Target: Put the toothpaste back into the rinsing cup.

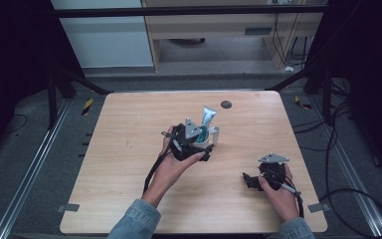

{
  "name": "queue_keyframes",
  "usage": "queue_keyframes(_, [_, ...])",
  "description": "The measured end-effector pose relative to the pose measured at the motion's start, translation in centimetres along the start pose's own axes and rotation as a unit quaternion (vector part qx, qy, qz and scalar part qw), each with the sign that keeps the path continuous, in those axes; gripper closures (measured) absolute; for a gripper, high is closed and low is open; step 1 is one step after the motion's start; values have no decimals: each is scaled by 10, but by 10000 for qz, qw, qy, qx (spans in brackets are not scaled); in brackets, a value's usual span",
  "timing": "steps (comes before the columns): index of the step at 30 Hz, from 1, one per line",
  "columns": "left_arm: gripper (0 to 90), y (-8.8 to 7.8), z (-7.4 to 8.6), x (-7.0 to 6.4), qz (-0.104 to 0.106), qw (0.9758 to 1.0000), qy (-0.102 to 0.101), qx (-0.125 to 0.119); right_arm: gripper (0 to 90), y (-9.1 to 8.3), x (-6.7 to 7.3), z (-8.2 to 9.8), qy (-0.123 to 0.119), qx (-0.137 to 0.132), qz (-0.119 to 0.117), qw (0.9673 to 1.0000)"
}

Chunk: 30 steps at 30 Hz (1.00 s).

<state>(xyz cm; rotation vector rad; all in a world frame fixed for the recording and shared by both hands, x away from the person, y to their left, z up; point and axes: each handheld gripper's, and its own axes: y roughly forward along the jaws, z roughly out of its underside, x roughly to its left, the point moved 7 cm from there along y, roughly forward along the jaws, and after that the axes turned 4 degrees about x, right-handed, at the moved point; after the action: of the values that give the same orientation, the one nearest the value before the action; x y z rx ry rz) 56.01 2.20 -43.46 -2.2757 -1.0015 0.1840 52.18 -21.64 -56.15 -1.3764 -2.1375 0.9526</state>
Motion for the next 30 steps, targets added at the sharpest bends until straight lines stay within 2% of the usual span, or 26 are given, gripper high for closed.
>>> queue_keyframes(9, [64, -12, 27, 6, -100, 9991, -81, 416, 4, 0, 0, 0, -4, -3, 1, 10000])
queue_keyframes(11, [65, -16, 32, 9, -147, 9989, -89, 425, 4, 0, 0, 0, -5, -5, 2, 10000])
queue_keyframes(19, [68, -26, 60, 25, -290, 9979, -333, 468, 4, 0, 0, 0, 10, 3, 0, 10000])
queue_keyframes(30, [70, -34, 92, 55, -578, 9944, -625, 632, 4, 0, 0, 0, 8, 2, 1, 10000])
